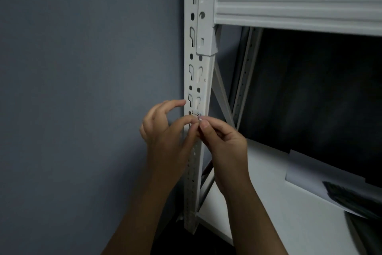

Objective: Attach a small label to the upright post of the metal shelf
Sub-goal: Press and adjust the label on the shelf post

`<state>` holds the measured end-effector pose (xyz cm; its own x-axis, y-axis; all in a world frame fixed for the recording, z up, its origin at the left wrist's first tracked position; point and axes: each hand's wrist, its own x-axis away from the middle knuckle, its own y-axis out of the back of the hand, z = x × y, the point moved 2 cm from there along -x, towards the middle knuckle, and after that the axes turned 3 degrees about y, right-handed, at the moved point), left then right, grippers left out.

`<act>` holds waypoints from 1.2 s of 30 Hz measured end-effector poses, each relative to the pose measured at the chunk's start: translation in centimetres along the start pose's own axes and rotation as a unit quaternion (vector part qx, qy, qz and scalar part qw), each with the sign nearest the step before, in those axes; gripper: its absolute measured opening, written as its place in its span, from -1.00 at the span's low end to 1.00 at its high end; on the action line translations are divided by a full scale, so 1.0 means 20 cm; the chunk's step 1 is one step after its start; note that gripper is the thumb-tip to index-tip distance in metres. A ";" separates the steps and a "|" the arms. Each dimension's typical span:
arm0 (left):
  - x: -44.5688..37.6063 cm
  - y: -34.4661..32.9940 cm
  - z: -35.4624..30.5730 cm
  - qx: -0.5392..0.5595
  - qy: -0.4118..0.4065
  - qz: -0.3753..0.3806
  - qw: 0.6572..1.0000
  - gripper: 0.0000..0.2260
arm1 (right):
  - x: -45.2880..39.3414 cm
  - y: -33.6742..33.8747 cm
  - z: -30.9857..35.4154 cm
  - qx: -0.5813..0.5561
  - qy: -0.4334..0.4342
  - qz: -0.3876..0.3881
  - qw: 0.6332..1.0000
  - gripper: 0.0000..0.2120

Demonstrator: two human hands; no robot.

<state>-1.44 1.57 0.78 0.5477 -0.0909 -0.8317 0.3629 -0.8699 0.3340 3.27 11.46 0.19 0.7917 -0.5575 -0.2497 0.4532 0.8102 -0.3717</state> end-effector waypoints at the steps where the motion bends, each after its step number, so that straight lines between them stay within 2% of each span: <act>1: 0.01 0.00 0.00 0.009 0.002 0.012 1.000 -0.82 | 0.00 0.00 -0.01 0.006 0.002 -0.005 1.000 -0.87; 5: 0.07 -0.02 0.03 0.077 0.050 0.035 0.995 -0.80 | 0.02 0.00 -0.09 -0.030 -0.045 -0.008 0.998 -0.86; 8: 0.09 -0.04 0.08 0.093 0.084 0.044 0.991 -0.87 | 0.01 -0.01 -0.13 -0.066 -0.071 -0.007 0.995 -0.84; 14: 0.07 -0.08 0.10 0.071 0.189 0.003 0.979 -0.92 | -0.04 0.00 -0.18 -0.001 -0.007 -0.122 0.993 -0.87; 20: 0.00 -0.19 0.12 0.088 0.253 -0.015 0.963 -0.91 | -0.09 -0.03 -0.19 0.046 0.057 -0.177 0.981 -0.88; 27: 0.02 -0.23 0.13 0.056 0.199 -0.078 0.975 -0.97 | -0.10 -0.04 -0.21 0.021 0.042 -0.182 0.982 -0.87; 30: 0.04 -0.23 0.12 0.054 0.184 -0.082 0.978 -0.87 | -0.11 -0.04 -0.21 0.022 0.035 -0.183 0.982 -0.86; 33: 0.05 -0.24 0.11 0.076 0.203 -0.083 0.973 -0.99 | -0.11 -0.05 -0.21 0.014 0.025 -0.181 0.983 -0.86; 36: 0.05 -0.25 0.12 0.095 0.224 -0.083 0.966 -0.89 | -0.11 -0.05 -0.21 0.016 0.022 -0.179 0.983 -0.86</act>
<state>-4.43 4.63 -2.68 0.7808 0.2398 -0.5769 0.3525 -0.9315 0.0898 -0.63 11.15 -2.63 0.5600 -0.8154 -0.1467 0.7136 0.5647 -0.4147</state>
